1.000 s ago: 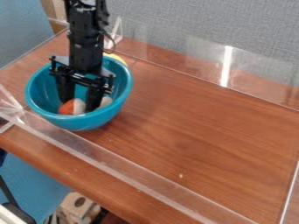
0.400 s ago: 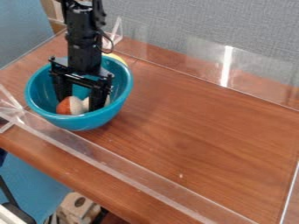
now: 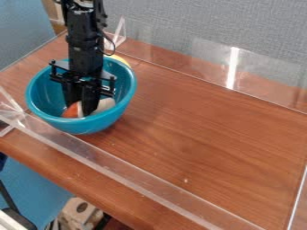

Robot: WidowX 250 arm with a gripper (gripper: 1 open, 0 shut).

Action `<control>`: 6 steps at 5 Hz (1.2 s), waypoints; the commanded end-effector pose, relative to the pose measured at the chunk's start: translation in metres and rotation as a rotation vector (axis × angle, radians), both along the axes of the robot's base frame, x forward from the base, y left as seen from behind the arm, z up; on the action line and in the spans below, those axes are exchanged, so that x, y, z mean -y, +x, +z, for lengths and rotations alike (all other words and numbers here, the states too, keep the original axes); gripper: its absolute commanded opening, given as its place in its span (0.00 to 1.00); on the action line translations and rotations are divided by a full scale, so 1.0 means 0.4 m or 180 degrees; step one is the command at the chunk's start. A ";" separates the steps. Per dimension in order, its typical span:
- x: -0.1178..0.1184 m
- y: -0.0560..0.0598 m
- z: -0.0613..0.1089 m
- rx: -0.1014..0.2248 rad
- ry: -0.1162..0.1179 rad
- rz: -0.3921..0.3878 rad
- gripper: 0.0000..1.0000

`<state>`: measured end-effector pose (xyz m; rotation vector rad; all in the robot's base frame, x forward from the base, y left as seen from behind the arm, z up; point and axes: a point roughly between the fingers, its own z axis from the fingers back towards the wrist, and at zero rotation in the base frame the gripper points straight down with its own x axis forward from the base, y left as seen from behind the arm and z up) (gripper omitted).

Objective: Remove the mushroom from the blue bowl and put it on the table

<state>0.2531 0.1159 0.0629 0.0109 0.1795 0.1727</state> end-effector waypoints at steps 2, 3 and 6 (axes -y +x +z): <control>0.017 0.030 0.206 0.0579 0.0047 0.0004 0.00; 0.054 0.046 0.280 0.0723 -0.0006 -0.0027 0.00; 0.323 0.102 0.281 0.0792 -0.0189 -0.0716 0.00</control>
